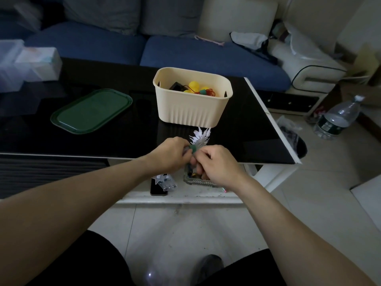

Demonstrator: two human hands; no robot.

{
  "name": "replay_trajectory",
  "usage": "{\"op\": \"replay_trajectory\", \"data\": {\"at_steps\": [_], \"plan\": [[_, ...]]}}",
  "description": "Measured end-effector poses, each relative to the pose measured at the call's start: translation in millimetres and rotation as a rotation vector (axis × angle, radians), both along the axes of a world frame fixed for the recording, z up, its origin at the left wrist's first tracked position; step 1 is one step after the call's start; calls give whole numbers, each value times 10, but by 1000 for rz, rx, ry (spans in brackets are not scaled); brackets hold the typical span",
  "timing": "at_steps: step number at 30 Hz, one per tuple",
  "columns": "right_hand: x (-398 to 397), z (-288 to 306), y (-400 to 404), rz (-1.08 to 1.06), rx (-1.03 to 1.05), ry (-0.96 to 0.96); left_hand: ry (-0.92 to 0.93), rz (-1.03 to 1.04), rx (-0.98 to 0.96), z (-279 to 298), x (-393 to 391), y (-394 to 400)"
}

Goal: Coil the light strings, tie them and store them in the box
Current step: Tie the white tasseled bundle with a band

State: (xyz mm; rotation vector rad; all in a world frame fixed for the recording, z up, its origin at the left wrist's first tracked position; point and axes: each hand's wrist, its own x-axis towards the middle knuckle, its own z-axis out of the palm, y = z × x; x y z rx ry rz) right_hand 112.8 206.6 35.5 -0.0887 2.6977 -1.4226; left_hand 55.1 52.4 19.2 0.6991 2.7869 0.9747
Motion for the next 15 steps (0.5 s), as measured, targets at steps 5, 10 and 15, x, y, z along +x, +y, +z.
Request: {"op": "replay_trajectory", "data": {"at_steps": [5,10,15], "plan": [[-3,1,54,-67,-223,-47,-29,-143,-97,104,35,60],[-7,-15,105,-107,-319,-100,-61,-232,-132,176,69,89],[22,-74,39,-102,-428,-287,-133,-318,-220,159,124,60]]}}
